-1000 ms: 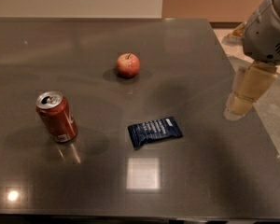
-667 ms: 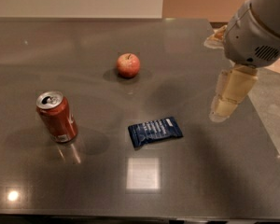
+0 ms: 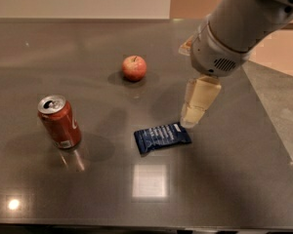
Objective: Pick coke can
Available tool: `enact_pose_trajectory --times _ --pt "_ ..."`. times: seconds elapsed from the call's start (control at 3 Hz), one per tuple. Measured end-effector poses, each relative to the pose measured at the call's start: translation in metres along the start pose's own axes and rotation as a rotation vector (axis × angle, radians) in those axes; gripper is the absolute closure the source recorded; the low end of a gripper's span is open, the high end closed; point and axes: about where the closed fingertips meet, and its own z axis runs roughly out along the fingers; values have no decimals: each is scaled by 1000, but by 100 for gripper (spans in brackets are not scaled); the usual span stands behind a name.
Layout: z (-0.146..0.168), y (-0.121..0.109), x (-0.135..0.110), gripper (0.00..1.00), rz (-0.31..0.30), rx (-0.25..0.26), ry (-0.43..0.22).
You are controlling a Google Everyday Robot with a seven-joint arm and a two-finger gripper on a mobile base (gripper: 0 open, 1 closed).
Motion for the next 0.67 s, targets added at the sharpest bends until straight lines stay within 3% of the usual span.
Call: enact_pose_trajectory --times 0.67 --pt "35 -15 -63 0 -22 -13 -77"
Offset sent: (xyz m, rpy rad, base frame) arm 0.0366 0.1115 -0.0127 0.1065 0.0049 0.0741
